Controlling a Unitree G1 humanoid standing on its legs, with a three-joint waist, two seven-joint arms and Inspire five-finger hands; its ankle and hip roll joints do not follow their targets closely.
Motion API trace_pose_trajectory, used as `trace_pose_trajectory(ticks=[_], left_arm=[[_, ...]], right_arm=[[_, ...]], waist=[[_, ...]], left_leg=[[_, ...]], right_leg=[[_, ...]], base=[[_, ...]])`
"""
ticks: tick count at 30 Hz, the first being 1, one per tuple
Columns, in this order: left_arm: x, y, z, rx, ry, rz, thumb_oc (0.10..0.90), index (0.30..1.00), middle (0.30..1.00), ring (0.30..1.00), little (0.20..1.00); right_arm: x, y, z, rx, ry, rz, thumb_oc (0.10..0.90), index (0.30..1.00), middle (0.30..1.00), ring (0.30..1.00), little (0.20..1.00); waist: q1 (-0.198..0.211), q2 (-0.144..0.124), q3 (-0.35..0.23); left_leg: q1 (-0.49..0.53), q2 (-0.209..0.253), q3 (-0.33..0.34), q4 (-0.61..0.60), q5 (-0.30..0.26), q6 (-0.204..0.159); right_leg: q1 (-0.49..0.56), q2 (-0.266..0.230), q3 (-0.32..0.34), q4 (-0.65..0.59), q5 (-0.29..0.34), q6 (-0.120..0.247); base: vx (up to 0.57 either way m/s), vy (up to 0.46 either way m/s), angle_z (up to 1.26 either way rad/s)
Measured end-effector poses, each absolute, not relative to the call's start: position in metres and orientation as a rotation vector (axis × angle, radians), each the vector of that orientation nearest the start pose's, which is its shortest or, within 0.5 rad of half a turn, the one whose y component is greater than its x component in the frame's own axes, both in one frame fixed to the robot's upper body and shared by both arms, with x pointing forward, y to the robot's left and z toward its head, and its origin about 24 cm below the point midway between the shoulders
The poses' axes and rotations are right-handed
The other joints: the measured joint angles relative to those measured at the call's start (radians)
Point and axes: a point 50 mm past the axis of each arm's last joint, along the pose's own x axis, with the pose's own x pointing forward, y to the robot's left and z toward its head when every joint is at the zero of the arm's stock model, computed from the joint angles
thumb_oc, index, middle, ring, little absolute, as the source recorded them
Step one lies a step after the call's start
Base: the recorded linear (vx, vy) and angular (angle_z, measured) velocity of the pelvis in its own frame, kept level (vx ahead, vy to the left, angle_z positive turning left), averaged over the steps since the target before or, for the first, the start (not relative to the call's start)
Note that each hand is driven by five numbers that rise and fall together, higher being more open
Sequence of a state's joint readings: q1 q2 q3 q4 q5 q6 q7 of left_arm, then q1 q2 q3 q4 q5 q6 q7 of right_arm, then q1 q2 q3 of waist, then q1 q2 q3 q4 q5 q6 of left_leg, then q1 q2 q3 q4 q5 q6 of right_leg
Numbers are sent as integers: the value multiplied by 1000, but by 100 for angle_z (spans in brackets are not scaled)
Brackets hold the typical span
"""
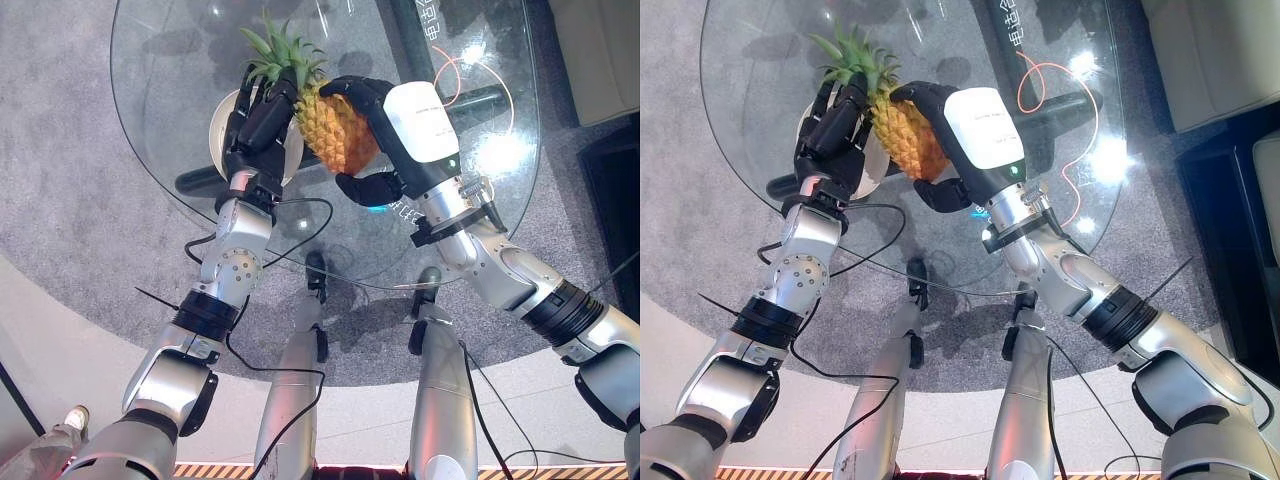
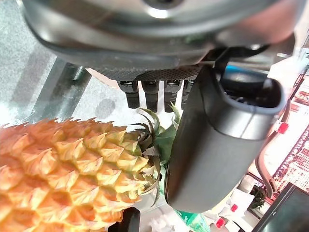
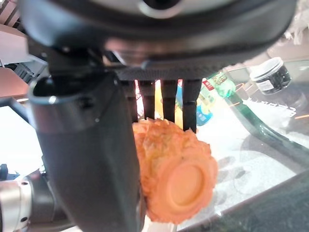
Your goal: Pick up the fruit to the plate
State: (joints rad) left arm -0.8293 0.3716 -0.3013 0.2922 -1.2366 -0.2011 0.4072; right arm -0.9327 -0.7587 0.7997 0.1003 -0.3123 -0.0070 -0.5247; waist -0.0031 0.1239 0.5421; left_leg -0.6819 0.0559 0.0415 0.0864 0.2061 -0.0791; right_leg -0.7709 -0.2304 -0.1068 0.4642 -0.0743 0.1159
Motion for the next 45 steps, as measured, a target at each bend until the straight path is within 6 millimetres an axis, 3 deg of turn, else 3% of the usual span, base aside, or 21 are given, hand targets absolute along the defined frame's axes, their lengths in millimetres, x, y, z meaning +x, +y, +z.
trace_pose_trajectory(ticks=[20,45], left_arm=[[368,133,219,-757,-243,-2,800,900,900,900,900],[368,127,223,-813,-265,-155,800,900,900,900,900]], right_arm=[[330,-102,228,-1126,-946,75,100,300,300,300,200],[328,-100,232,-1110,-971,60,100,300,300,300,200]], waist=[[0,0,0],[-2,0,0]], left_leg=[[0,0,0,0,0,0],[4,0,0,0,1,1]], right_leg=[[0,0,0,0,0,0],[5,0,0,0,1,0]], base=[[0,0,0],[0,0,0]])
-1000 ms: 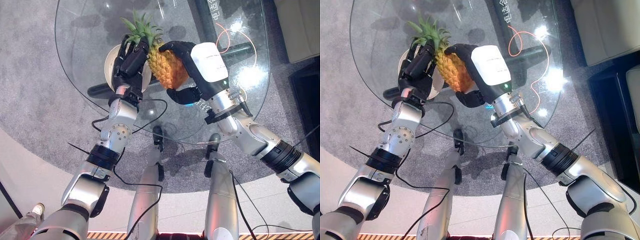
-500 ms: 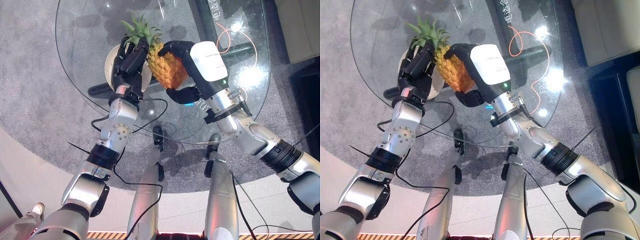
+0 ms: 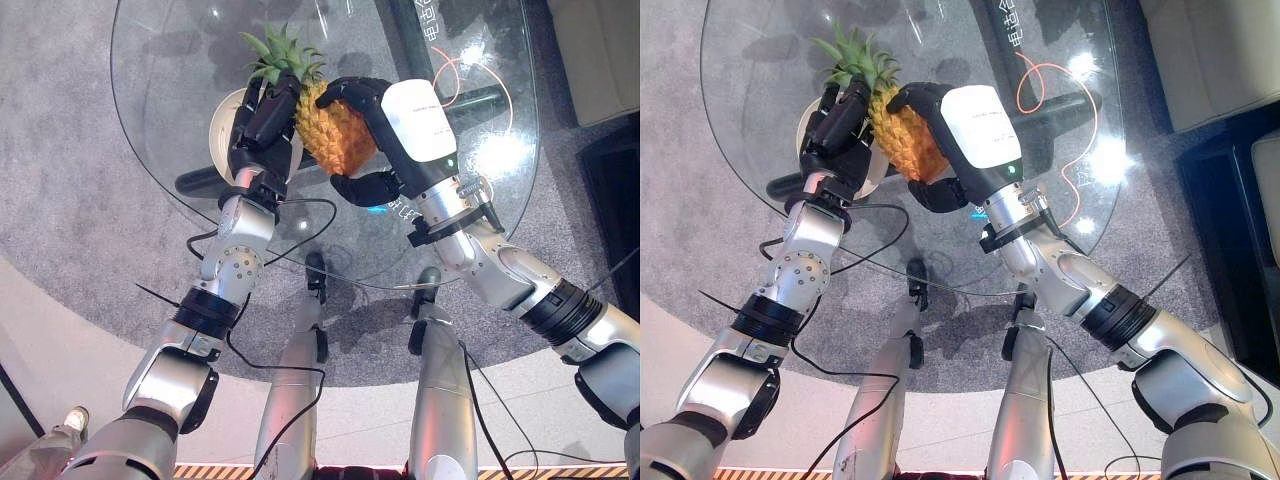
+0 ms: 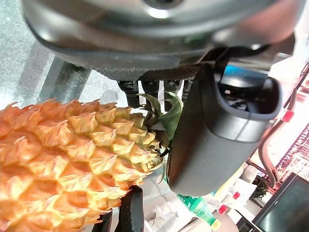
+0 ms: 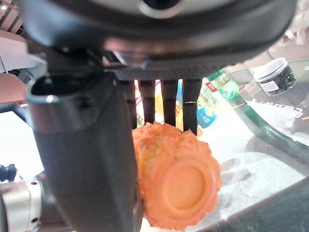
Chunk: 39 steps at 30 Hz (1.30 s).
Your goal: Pick up the fruit to the plate
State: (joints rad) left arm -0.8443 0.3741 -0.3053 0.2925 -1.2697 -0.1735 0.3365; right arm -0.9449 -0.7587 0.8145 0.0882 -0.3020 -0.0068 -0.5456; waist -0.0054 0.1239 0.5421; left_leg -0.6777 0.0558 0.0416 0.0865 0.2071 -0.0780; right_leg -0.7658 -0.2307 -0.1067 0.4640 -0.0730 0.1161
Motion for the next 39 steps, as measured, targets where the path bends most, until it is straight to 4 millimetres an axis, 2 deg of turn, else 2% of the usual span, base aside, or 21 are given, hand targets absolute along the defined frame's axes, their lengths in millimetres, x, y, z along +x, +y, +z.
trace_pose_trajectory(ticks=[12,13,15,17,26,39], left_arm=[[368,129,225,-804,-293,-215,800,900,900,900,900],[368,130,226,-798,-298,-223,674,792,792,792,774],[368,132,227,-782,-309,-230,278,453,453,453,378],[367,133,227,-772,-319,-239,100,300,300,300,200],[370,153,229,-760,-366,-179,100,300,300,300,200],[370,157,230,-758,-388,-176,100,300,300,300,200]], right_arm=[[326,-100,234,-1098,-985,53,100,300,300,300,200],[326,-99,234,-1096,-988,52,100,300,300,300,200],[325,-99,235,-1090,-995,53,100,300,300,300,200],[324,-98,235,-1080,-998,50,100,300,300,300,200],[316,-94,239,-1047,-1036,85,100,300,300,300,200],[312,-91,239,-1033,-1055,103,100,300,300,300,200]], waist=[[-1,0,0],[-1,0,0],[-2,0,0],[-2,0,0],[-10,0,0],[-28,-1,-1]], left_leg=[[3,0,0,-2,0,0],[3,0,0,-3,0,0],[3,0,0,-3,0,0],[3,0,0,-4,0,0],[3,-1,1,-4,0,0],[4,-1,1,-4,0,0]], right_leg=[[3,0,0,-4,0,0],[3,0,0,-4,0,0],[3,0,0,-6,1,1],[4,0,0,-6,1,1],[4,0,0,-7,2,2],[8,0,0,-15,6,4]], base=[[0,0,0],[0,0,0],[0,0,0],[0,0,0],[0,0,0],[0,0,0]])
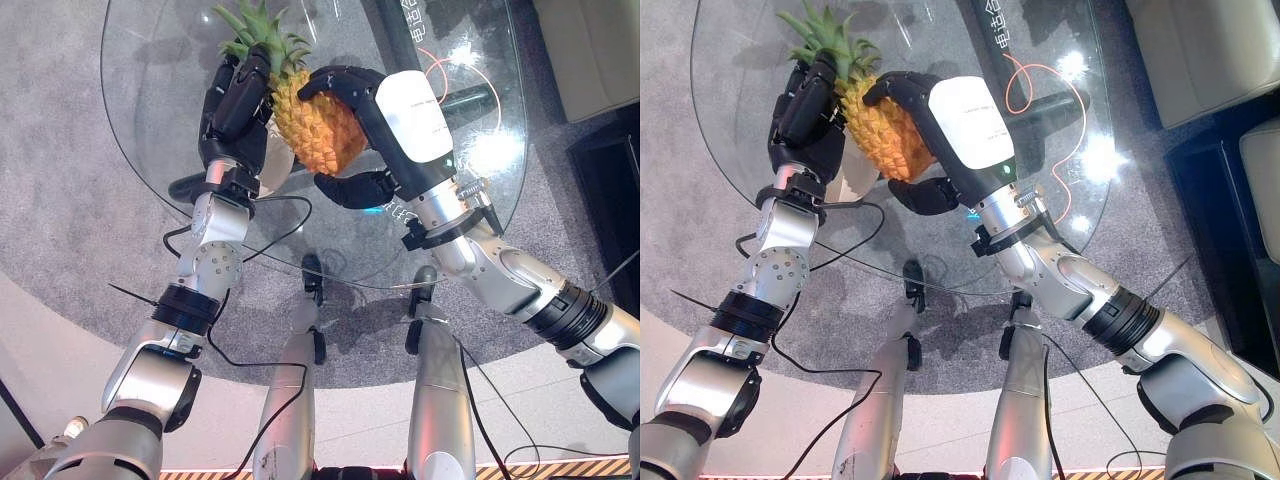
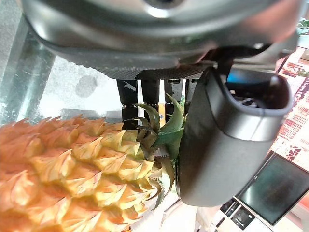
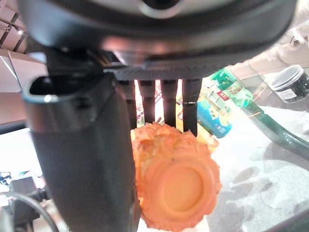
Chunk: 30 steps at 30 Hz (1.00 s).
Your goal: Pick up the fruit to the plate
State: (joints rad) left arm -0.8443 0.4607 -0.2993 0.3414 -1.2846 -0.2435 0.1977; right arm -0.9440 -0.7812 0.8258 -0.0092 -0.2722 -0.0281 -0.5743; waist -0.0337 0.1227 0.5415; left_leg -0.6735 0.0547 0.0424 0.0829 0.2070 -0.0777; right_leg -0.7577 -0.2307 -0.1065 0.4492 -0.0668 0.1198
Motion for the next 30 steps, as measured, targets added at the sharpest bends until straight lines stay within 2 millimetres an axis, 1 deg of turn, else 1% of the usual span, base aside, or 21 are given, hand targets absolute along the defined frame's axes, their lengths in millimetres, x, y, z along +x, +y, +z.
trace_pose_trajectory(ticks=[7,8,9,10,21,26,30], left_arm=[[370,157,230,-759,-392,-176,100,300,300,300,200],[370,157,230,-759,-393,-176,100,300,300,300,200],[370,157,230,-759,-393,-175,100,300,300,300,200],[370,157,231,-760,-394,-175,100,300,300,300,200],[369,161,236,-779,-444,-160,100,300,300,300,200],[369,153,240,-775,-442,-186,100,300,300,300,200],[369,153,240,-779,-443,-183,100,300,300,300,200]], right_arm=[[312,-91,239,-1033,-1055,102,100,300,300,300,200],[312,-91,239,-1033,-1055,102,438,589,589,589,538],[312,-91,239,-1033,-1055,102,687,804,804,804,787],[312,-91,240,-1032,-1055,102,800,900,900,900,900],[311,-88,236,-1015,-1046,129,800,900,900,900,900],[304,-78,234,-987,-1075,193,800,900,900,900,900],[303,-75,233,-971,-1083,203,800,900,900,900,900]], waist=[[2,0,0],[3,0,0],[3,0,0],[3,0,0],[3,0,0],[4,0,0],[3,0,0]], left_leg=[[0,0,0,0,0,0],[0,0,0,0,0,0],[0,0,0,0,0,0],[0,0,0,0,0,0],[0,0,0,0,0,0],[0,0,0,-1,0,0],[0,0,0,-2,0,0]], right_leg=[[0,0,0,0,0,0],[0,0,0,0,0,0],[0,0,0,0,0,0],[0,0,0,0,0,0],[0,0,0,-1,0,0],[0,0,0,-2,0,0],[0,0,0,-3,0,0]], base=[[0,0,0],[0,0,0],[0,0,0],[0,0,0],[0,0,0],[0,0,0],[0,0,0]])
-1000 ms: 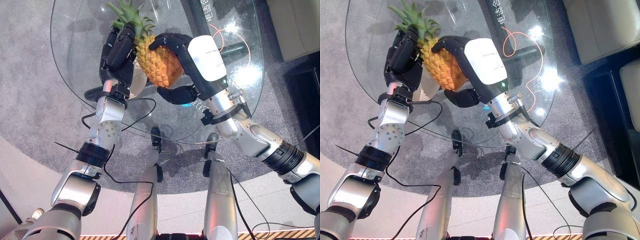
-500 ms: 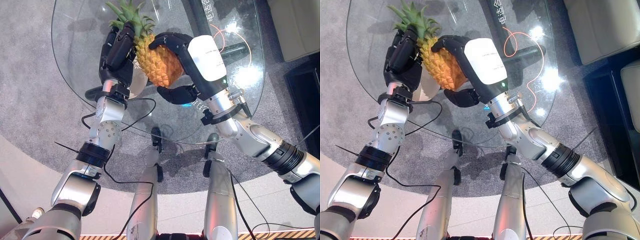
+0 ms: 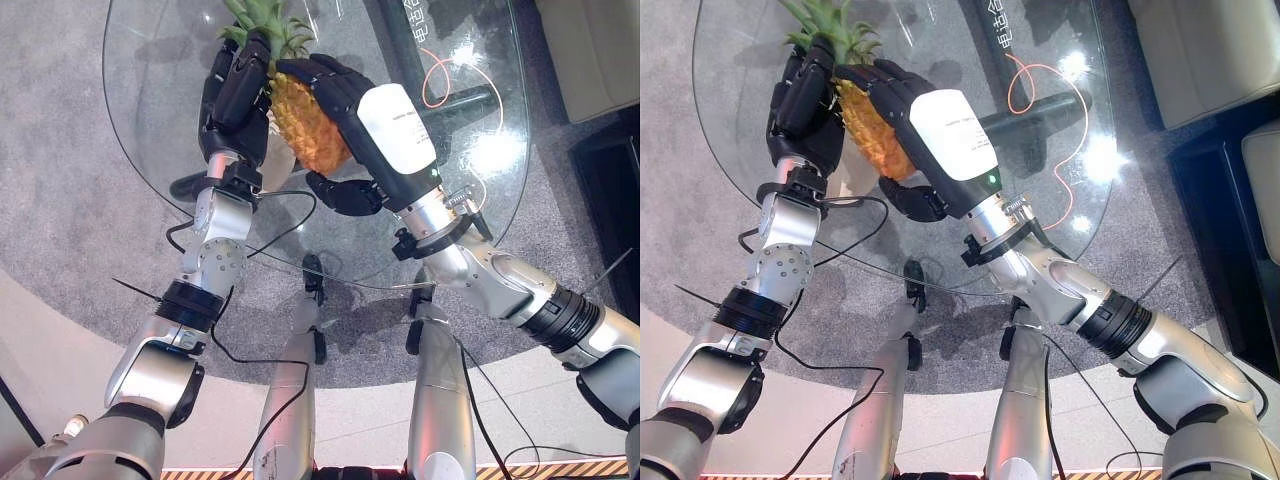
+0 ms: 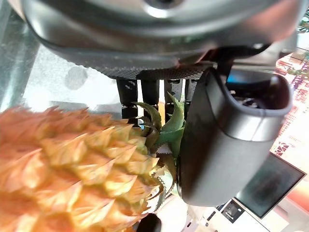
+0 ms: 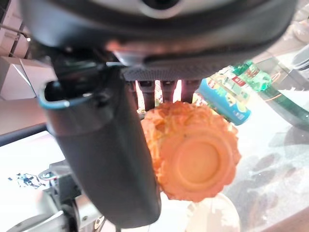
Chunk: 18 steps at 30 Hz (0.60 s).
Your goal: Pick up the fruit to the plate
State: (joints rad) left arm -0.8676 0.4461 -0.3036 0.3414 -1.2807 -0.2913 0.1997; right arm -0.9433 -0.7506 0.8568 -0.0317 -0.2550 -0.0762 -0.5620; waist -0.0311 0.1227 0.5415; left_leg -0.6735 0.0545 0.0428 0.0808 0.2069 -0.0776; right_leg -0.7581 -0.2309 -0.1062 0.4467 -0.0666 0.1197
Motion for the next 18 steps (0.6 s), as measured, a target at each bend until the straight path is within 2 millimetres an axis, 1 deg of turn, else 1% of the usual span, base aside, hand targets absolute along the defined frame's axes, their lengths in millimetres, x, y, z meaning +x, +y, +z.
trace_pose_trajectory(ticks=[7,18], left_arm=[[369,152,239,-785,-448,-168,100,300,300,300,200],[369,148,237,-814,-450,-88,100,300,300,300,200]], right_arm=[[303,-75,233,-969,-1083,204,800,900,900,900,900],[303,-74,234,-968,-1086,203,800,900,900,900,900]], waist=[[2,0,0],[4,0,0]], left_leg=[[0,0,0,-3,0,0],[0,0,1,-4,0,0]], right_leg=[[-1,0,0,-2,0,0],[-1,0,0,-2,0,0]], base=[[0,0,0],[0,0,0]])
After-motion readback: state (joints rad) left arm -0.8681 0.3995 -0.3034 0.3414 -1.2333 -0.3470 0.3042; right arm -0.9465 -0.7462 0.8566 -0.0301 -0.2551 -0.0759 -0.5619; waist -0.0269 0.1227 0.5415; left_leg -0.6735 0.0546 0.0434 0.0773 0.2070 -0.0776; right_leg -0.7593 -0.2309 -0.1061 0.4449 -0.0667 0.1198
